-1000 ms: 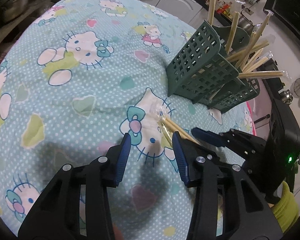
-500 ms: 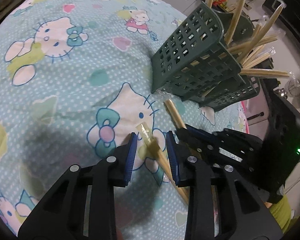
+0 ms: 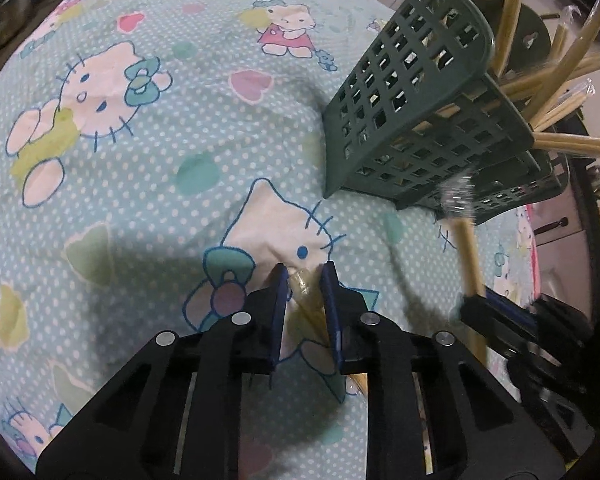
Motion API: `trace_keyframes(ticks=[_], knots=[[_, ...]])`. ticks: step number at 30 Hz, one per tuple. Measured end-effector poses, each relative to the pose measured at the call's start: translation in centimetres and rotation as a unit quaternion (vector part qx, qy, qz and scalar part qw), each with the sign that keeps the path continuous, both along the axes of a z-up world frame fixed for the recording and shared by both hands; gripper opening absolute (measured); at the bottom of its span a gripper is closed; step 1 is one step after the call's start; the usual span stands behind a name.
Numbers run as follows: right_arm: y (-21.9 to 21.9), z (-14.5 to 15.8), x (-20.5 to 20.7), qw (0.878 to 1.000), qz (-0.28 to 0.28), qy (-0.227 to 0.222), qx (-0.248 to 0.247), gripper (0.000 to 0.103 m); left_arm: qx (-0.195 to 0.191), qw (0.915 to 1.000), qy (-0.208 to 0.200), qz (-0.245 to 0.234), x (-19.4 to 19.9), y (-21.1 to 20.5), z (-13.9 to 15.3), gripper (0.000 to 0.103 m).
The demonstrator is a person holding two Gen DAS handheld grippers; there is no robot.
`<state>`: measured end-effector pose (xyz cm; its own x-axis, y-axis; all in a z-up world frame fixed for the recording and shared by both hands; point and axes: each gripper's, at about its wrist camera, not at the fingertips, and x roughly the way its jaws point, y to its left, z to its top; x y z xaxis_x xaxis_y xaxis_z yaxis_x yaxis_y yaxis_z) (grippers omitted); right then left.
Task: Organize utensils
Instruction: 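Lift both held chopsticks upright and carry them above the green holder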
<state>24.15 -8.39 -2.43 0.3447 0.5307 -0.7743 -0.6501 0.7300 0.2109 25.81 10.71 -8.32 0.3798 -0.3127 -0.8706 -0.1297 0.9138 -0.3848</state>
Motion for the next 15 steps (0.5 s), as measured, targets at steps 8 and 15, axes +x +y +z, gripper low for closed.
trace_keyframes(ticks=[8, 15], knots=[[-1.2, 2.2, -1.4, 0.999, -0.017, -0.015, 0.034, 0.006, -0.023, 0.9996, -0.014, -0.001, -0.4, 0.6, -0.2, 0.006], [-1.9, 3.2, -2.1, 0.998, -0.026, -0.024, 0.057, 0.006, -0.059, 0.996, -0.067, 0.009, -2.5, 2.5, 1.6, 0.003]])
